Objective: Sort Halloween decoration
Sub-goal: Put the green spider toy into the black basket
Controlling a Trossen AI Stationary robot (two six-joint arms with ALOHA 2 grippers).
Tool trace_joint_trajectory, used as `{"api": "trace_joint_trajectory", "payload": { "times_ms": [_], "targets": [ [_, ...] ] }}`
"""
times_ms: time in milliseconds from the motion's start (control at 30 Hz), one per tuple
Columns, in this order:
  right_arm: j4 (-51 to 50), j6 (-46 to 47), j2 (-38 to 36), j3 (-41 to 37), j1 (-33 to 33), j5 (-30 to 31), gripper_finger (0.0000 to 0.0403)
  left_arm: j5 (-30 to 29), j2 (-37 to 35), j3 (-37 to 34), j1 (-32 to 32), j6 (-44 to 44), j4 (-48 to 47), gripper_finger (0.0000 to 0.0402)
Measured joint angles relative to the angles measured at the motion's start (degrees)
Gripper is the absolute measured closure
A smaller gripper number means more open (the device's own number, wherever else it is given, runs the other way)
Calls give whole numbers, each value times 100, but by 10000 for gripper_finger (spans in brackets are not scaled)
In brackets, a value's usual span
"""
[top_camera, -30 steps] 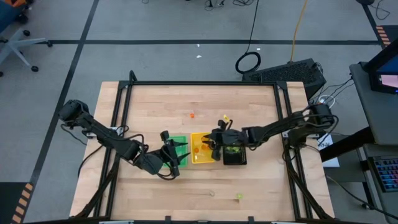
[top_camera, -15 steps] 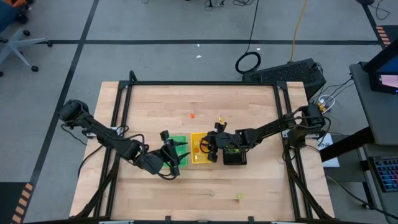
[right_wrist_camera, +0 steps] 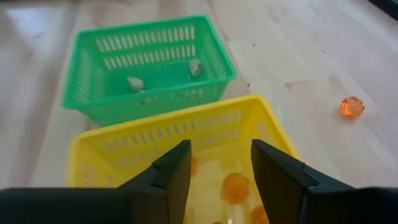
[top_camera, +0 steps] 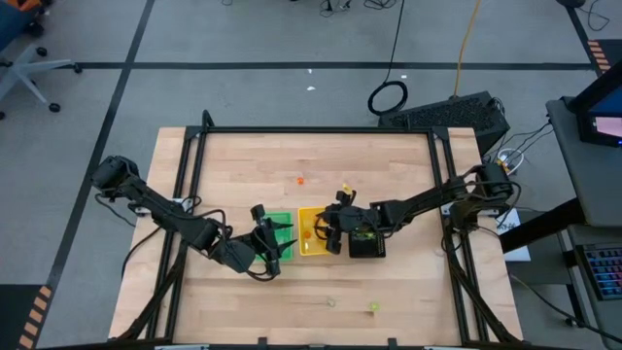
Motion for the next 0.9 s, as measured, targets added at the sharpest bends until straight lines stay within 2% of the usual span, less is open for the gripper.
{"api": "trace_joint_trajectory", "payload": {
  "times_ms": [333, 900],
  "targets": [
    [-669, -108, -858, -2, 736, 1, 248, 374, 0, 0, -58, -36, 2, 217],
    [-1511, 708, -926, 154, 2688, -6, 248, 525, 0, 0, -543, -40, 457, 217]
  ]
}}
